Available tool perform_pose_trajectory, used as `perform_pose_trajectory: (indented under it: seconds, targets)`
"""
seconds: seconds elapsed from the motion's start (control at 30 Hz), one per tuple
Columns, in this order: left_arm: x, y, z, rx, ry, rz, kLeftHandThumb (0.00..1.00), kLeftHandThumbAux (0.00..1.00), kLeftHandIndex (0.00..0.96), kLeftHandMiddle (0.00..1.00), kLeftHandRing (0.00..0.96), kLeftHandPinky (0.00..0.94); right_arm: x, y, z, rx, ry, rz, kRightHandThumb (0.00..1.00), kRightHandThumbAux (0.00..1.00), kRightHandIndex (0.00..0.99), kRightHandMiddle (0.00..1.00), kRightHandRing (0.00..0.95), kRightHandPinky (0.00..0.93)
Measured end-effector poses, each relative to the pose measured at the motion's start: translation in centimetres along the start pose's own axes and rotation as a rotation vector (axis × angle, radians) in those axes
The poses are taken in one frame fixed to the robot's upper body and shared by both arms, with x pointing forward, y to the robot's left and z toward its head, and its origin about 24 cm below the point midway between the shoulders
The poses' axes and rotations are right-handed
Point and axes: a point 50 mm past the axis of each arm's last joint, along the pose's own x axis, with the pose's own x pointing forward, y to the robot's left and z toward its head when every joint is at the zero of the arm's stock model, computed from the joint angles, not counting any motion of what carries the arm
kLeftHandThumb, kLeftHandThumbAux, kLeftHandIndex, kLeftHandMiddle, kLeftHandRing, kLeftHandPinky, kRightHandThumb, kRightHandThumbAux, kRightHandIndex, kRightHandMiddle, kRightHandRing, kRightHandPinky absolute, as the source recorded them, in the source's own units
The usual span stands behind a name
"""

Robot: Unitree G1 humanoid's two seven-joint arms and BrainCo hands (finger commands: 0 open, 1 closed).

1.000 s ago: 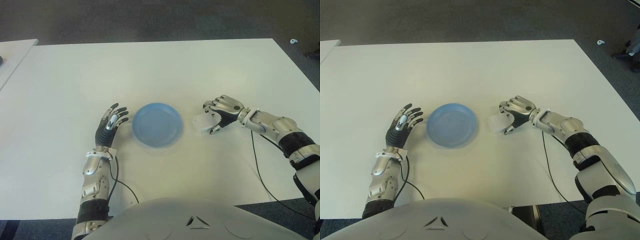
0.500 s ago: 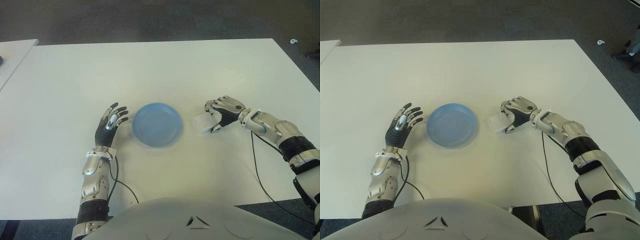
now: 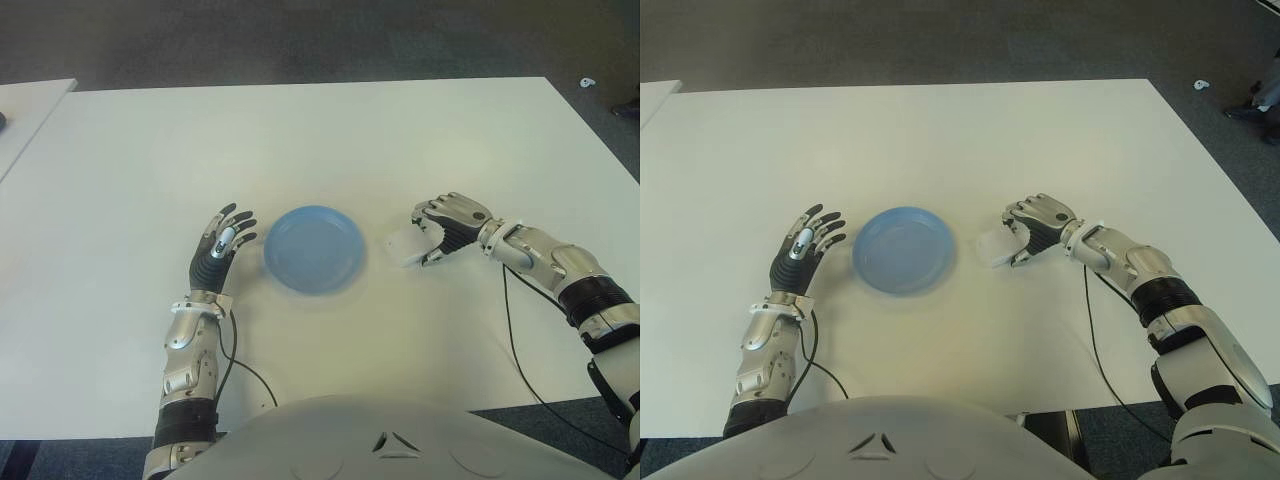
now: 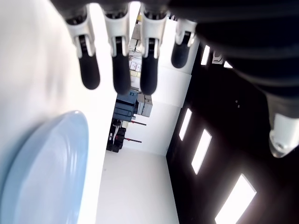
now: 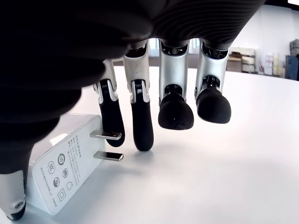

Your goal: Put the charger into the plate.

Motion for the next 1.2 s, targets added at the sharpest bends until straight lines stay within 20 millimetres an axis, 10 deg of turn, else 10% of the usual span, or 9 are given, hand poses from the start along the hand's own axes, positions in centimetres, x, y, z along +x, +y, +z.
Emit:
perform_pose_trajectory:
  seconds: [1.2]
  targets:
    - [0.06,-0.02,-0.62,-0.010,0.018,0.011,0.001,0.469,0.150,0.277,0.282,0.284,-0.73,-0.19,-0.05,0.043,0.041,0.006,0.851,0.679,0.397,0.535,0.814,0.769]
